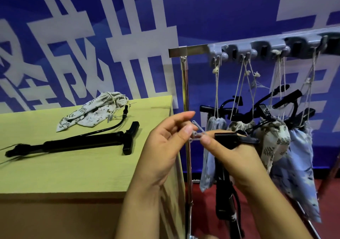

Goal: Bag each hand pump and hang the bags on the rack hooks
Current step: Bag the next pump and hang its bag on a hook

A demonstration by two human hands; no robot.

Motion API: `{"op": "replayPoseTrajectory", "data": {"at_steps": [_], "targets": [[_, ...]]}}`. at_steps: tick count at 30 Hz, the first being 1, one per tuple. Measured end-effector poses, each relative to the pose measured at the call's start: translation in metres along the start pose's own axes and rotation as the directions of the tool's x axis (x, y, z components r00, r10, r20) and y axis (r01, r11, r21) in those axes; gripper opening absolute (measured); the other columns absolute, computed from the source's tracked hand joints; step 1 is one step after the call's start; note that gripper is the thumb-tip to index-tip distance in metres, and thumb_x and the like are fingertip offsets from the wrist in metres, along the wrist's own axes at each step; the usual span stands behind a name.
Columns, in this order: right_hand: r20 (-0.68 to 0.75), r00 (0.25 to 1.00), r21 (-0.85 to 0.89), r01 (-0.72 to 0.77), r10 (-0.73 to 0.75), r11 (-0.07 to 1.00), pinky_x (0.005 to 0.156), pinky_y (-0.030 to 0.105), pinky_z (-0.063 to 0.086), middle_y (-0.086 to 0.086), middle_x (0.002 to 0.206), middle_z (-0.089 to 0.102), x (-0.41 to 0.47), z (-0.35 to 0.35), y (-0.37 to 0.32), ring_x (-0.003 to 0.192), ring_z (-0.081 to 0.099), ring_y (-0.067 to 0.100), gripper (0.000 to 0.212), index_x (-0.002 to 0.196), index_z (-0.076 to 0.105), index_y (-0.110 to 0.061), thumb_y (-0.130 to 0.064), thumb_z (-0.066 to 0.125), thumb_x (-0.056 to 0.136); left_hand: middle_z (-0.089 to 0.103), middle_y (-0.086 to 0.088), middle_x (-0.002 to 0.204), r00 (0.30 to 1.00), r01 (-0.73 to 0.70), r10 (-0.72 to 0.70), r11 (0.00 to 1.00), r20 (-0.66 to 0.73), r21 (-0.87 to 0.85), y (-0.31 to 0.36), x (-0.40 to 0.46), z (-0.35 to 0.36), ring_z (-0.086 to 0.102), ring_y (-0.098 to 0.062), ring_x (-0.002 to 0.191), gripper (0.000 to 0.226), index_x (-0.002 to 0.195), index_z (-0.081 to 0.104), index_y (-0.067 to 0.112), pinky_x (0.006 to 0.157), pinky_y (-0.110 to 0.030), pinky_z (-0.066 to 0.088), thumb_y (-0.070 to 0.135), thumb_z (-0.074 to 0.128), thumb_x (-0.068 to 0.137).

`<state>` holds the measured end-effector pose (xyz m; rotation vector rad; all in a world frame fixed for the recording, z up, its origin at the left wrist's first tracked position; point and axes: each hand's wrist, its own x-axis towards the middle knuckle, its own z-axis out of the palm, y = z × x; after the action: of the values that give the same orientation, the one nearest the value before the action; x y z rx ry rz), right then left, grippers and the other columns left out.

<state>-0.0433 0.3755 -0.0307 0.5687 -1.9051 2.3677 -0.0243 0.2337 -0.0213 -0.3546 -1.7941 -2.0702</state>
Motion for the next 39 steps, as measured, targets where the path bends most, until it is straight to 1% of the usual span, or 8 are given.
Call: {"op": "replayPoseTrajectory", "data": {"at_steps": [5, 12, 14, 18, 26, 29, 34, 39], "targets": [[-0.116, 0.987, 0.117, -0.101, 0.114, 0.988, 0.059, 0.009, 0.047, -0.014, 0.053, 0.067, 0.0, 0.004, 0.003, 0.054, 0.062, -0.009, 0.021, 0.053, 0.069, -0.019, -0.018, 0.072, 0.074, 0.07, -0.001, 0.085, 0.996, -0.033, 0.021, 0.989, 0.083, 0.147, 0.004, -0.006, 0.002, 0.064, -0.01, 0.079, 0.019, 0.091, 0.07, 0.021, 0.072, -0.019, 0.051, 0.009, 0.059, 0.081], [0.018, 0.992, 0.132, -0.123, 0.121, 0.984, 0.092, 0.052, 0.049, 0.012, 0.081, 0.07, 0.016, 0.014, 0.002, 0.086, 0.067, 0.026, 0.01, 0.075, 0.071, -0.01, -0.017, 0.067, 0.08, 0.068, 0.003, 0.08, 0.999, 0.038, -0.04, 0.971, 0.005, 0.237, 0.0, 0.005, 0.001, 0.065, -0.011, 0.082, 0.015, 0.079, 0.067, 0.027, 0.076, -0.022, 0.051, 0.016, 0.058, 0.081], [0.039, 0.989, 0.124, -0.148, 0.144, 0.981, 0.085, 0.046, 0.056, 0.013, 0.081, 0.072, 0.025, 0.017, 0.003, 0.086, 0.069, 0.027, 0.011, 0.078, 0.07, -0.007, -0.015, 0.065, 0.084, 0.067, 0.003, 0.08, 0.997, 0.056, -0.07, 0.942, 0.031, 0.33, 0.007, 0.013, -0.006, 0.064, -0.01, 0.081, 0.015, 0.08, 0.065, 0.021, 0.077, -0.022, 0.051, 0.009, 0.06, 0.085], [0.099, 0.978, 0.13, -0.198, 0.185, 0.972, 0.057, 0.019, 0.056, -0.004, 0.054, 0.068, 0.044, 0.027, 0.004, 0.055, 0.067, 0.005, 0.016, 0.072, 0.064, -0.013, -0.012, 0.06, 0.088, 0.065, -0.001, 0.082, 0.983, 0.149, -0.184, 0.815, 0.007, 0.56, 0.031, 0.05, -0.04, 0.062, -0.01, 0.074, 0.01, 0.087, 0.064, 0.011, 0.071, -0.025, 0.055, 0.009, 0.056, 0.092], [0.234, 0.941, 0.078, -0.267, 0.243, 0.96, 0.036, 0.015, 0.034, 0.001, 0.039, 0.055, 0.087, 0.037, 0.026, 0.032, 0.05, 0.008, 0.044, 0.042, 0.058, -0.009, -0.012, 0.061, 0.086, 0.064, -0.012, 0.098, 0.863, 0.502, -0.202, 0.227, -0.464, 0.834, -0.005, 0.213, -0.189, 0.06, -0.019, 0.082, 0.009, 0.098, 0.062, 0.011, 0.08, -0.035, 0.053, 0.011, 0.054, 0.094], [0.336, 0.907, 0.079, -0.296, 0.254, 0.952, 0.034, 0.012, 0.029, -0.002, 0.035, 0.048, 0.101, 0.04, 0.045, 0.028, 0.04, 0.007, 0.038, 0.049, 0.055, -0.009, -0.014, 0.06, 0.086, 0.061, -0.008, 0.099, 0.856, 0.445, -0.28, -0.031, -0.435, 0.895, -0.043, 0.251, -0.214, 0.058, -0.018, 0.084, 0.02, 0.108, 0.065, 0.008, 0.073, -0.029, 0.05, 0.003, 0.054, 0.091], [0.412, 0.869, 0.142, -0.36, 0.275, 0.922, 0.036, 0.01, 0.032, 0.002, 0.039, 0.051, 0.119, 0.045, 0.069, 0.03, 0.042, 0.008, 0.036, 0.046, 0.061, -0.009, -0.019, 0.064, 0.081, 0.061, -0.012, 0.118, 0.842, 0.237, -0.346, -0.453, -0.414, 0.86, -0.094, 0.289, -0.238, 0.057, -0.026, 0.1, 0.03, 0.119, 0.061, 0.006, 0.087, -0.035, 0.045, 0.015, 0.056, 0.091], [0.425, 0.838, 0.13, -0.432, 0.343, 0.893, 0.032, 0.01, 0.03, -0.001, 0.033, 0.048, 0.126, 0.05, 0.09, 0.026, 0.039, 0.005, 0.04, 0.045, 0.059, -0.01, -0.02, 0.063, 0.083, 0.06, -0.011, 0.096, 0.833, 0.179, -0.346, -0.57, -0.432, 0.802, -0.114, 0.298, -0.243, 0.058, -0.029, 0.093, 0.02, 0.105, 0.06, 0.006, 0.088, -0.044, 0.049, 0.017, 0.06, 0.088]]}}
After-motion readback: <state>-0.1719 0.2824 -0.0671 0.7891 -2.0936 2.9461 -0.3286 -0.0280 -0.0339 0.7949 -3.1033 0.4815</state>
